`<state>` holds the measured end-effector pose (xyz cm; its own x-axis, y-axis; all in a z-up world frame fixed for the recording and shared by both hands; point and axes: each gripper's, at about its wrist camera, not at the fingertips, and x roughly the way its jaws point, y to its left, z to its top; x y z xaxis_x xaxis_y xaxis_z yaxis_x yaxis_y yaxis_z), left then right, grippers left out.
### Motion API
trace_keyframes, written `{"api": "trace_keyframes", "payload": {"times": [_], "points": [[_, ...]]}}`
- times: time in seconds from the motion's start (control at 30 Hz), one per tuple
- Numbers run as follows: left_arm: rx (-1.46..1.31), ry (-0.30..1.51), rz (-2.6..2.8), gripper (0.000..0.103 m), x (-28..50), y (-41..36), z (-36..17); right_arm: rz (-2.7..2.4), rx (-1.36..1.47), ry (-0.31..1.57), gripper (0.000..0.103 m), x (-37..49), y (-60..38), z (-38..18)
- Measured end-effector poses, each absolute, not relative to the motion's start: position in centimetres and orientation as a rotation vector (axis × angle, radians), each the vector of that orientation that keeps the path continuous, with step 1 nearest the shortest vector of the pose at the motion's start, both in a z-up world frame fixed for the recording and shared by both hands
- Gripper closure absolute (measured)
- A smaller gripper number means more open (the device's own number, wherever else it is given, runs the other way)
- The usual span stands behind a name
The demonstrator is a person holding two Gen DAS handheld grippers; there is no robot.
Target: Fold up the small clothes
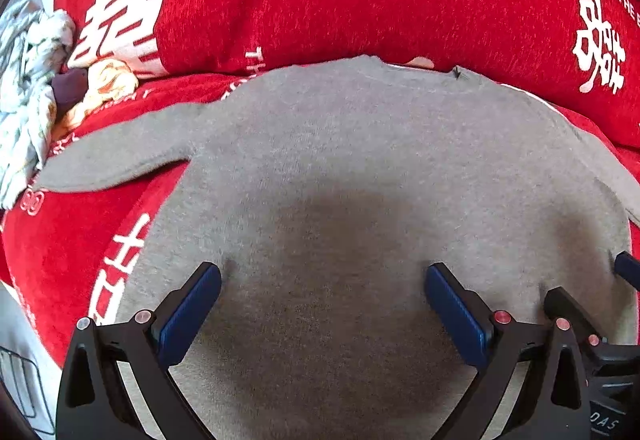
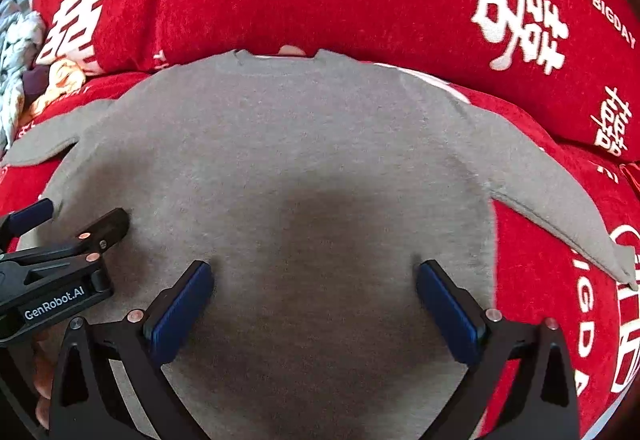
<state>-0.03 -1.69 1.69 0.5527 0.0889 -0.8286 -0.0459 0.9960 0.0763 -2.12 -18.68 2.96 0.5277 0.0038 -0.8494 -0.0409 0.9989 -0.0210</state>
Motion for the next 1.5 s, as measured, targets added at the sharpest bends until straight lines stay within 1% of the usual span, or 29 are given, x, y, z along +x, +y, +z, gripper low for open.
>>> {"api": "trace_keyframes", "payload": {"times": [0.2, 0.5, 0.83, 1.23, 1.5], "points": [[0.075, 0.958, 0.062, 0.001, 0.4, -4.1, 3.7, -0.014, 0.037, 0.968, 0.001, -2.2, -22.7, 4.9], [0.127, 0.946, 0.003, 0.001, 1.0, -9.8, 5.5, -0.101, 0.086, 0.931, 0.001, -2.3, -29.0, 7.2], [0.177, 0.941, -0.059, 0.001, 1.0, -15.9, 6.7, -0.205, 0.199, 0.917, 0.001, -5.0, -37.1, 4.8], [0.251, 0.957, -0.131, 0.001, 1.1, -23.5, 6.2, -0.38, 0.358, 0.92, 0.001, -7.9, -48.8, 4.0], [0.293, 0.968, -0.175, 0.001, 1.3, -27.7, 5.8, -0.479, 0.428, 0.925, 0.001, -9.1, -54.9, 3.0]]}}
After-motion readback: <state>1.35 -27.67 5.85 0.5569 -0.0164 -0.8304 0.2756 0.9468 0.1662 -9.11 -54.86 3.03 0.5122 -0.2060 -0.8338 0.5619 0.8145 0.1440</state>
